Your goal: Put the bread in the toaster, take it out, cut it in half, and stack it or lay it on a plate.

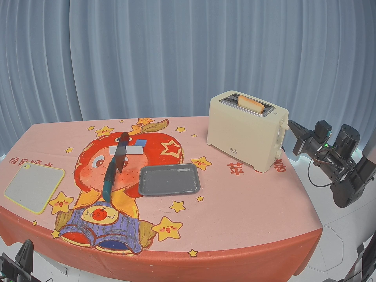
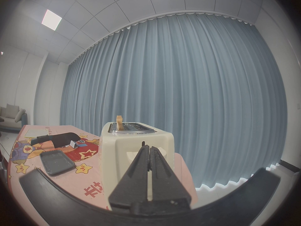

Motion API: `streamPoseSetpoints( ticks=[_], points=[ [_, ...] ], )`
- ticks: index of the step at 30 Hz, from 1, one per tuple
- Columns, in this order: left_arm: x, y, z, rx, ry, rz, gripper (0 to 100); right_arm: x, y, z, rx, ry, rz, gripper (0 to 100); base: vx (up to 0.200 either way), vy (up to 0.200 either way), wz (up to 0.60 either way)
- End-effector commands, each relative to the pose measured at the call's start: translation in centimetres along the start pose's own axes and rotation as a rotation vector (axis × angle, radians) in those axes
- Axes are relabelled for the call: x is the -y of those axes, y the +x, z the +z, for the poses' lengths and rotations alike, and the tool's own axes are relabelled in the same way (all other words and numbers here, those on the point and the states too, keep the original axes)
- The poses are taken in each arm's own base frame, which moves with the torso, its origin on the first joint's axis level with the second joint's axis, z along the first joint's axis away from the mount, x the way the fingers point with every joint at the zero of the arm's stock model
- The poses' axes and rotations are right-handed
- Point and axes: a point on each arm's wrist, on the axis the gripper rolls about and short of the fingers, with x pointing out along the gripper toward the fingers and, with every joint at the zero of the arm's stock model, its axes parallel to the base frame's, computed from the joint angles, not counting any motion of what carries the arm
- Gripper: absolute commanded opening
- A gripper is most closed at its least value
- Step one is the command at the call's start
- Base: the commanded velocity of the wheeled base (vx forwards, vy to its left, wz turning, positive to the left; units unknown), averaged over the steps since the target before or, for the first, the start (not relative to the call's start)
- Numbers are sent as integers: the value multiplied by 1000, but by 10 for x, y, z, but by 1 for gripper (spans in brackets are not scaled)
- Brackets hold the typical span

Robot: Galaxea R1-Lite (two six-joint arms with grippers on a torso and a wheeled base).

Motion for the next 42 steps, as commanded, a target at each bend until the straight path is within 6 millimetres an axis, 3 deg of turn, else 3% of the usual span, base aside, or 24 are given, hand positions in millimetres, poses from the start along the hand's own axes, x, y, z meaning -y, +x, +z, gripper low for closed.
streamPoseSetpoints(
  ticks=[1,23,42],
  points=[
    [0,1,-5,-17,0,0,0,-1,-2,-4,-19,0,1,0,0,0,0],
    [0,1,-5,-17,0,0,0,0,-5,-28,-105,13,-6,0,0,0,0],
    [0,1,-5,-17,0,0,0,-2,-8,-37,-143,20,-5,0,0,0,0]
  ],
)
